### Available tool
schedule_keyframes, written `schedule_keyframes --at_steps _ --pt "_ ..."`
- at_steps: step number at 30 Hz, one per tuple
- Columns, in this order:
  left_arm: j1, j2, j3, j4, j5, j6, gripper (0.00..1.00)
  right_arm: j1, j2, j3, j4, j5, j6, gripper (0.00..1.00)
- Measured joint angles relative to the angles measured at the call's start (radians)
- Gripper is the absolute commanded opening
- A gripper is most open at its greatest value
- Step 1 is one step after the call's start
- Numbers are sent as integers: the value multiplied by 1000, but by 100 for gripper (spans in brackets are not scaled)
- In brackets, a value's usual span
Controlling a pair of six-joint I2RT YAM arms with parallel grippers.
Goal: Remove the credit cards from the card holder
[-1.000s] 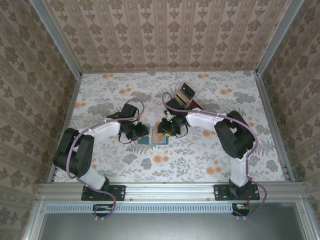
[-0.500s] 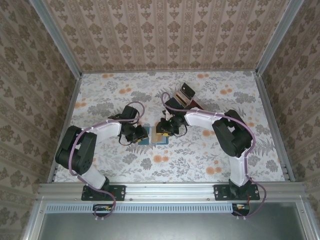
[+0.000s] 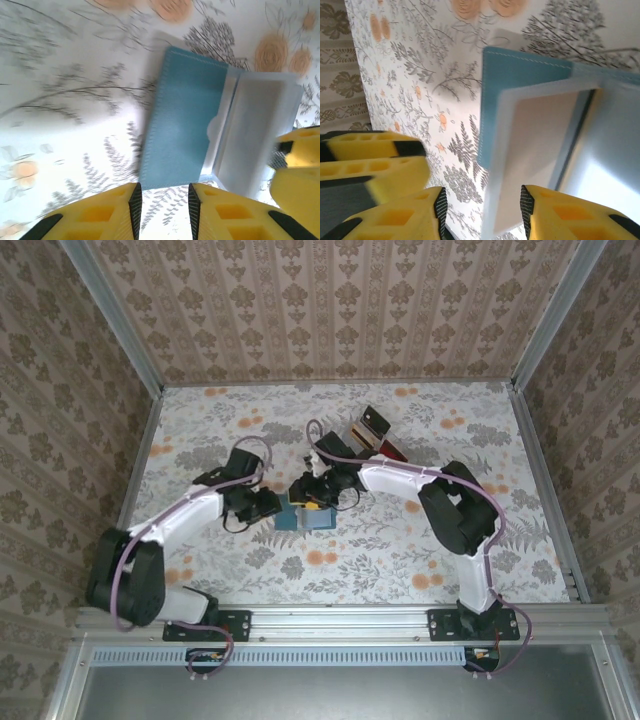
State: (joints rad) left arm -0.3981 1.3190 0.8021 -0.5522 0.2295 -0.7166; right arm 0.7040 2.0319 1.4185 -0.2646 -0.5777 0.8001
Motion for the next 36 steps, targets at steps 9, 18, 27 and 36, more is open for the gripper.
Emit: schedule_keyframes --at_steps 9,18,27,36 --pt "52 -99 -63 -37 27 0 34 14 50 37 -7 23 11 52" --pt "42 27 -54 84 113 -9 21 -10 43 15 -40 92 19 34" --pt "26 200 25 146 111 -10 16 -12 58 21 -92 108 26 30" --pt "25 283 47 182 114 -10 14 -12 75 30 -110 109 22 29"
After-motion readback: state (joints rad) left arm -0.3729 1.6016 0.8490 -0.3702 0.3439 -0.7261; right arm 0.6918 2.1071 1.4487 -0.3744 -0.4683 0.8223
